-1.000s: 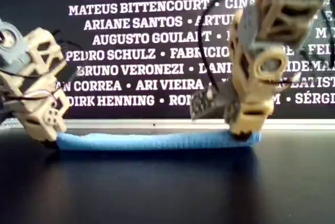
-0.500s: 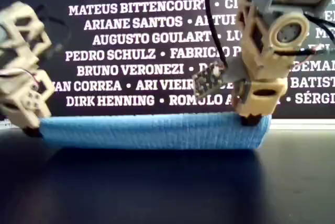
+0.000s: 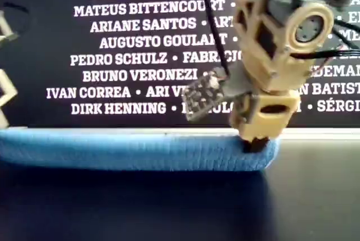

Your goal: Fold a cloth

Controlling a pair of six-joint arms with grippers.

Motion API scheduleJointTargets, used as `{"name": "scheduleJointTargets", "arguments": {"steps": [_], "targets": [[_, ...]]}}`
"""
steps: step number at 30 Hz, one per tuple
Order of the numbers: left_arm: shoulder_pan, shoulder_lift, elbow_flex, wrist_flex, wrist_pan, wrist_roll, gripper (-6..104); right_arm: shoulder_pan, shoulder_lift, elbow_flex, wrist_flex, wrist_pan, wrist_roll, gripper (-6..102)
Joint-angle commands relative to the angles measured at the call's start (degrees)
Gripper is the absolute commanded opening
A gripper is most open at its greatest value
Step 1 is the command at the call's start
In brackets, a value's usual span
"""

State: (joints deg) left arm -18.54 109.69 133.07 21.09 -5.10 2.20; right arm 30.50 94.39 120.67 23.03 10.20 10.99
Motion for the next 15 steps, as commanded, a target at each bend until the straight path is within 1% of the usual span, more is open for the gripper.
{"name": "scheduleJointTargets", "arguments": {"steps": [1, 4, 8, 10, 12, 15], "targets": [[0.0, 6.2, 2.1, -0.2, 0.1, -0.4, -1, -0.4, 6.6, 1.3, -1.1, 0.2, 0.26, -2], [-2.0, 8.3, 4.8, -0.2, 0.1, -0.5, -1, -0.4, 8.8, 4.1, -1.1, 0.2, 0.26, -2], [-6.2, 9.1, 5.9, -0.2, 0.1, -0.5, -1, -0.4, 10.5, 6.6, -1.1, 0.2, 0.26, -2], [-7.9, 8.6, 5.9, -0.2, 0.0, -0.5, -1, -0.4, 10.6, 7.3, -1.1, 0.2, 0.26, -2], [-8.7, 8.2, 5.9, -0.2, 0.0, -0.5, -1, -0.4, 10.5, 7.4, -1.1, 0.2, 0.26, -2], [-8.5, 8.1, 5.9, -0.2, -0.1, -0.5, 1, -0.4, 10.5, 7.4, -1.1, 0.2, 0.26, -1]]}}
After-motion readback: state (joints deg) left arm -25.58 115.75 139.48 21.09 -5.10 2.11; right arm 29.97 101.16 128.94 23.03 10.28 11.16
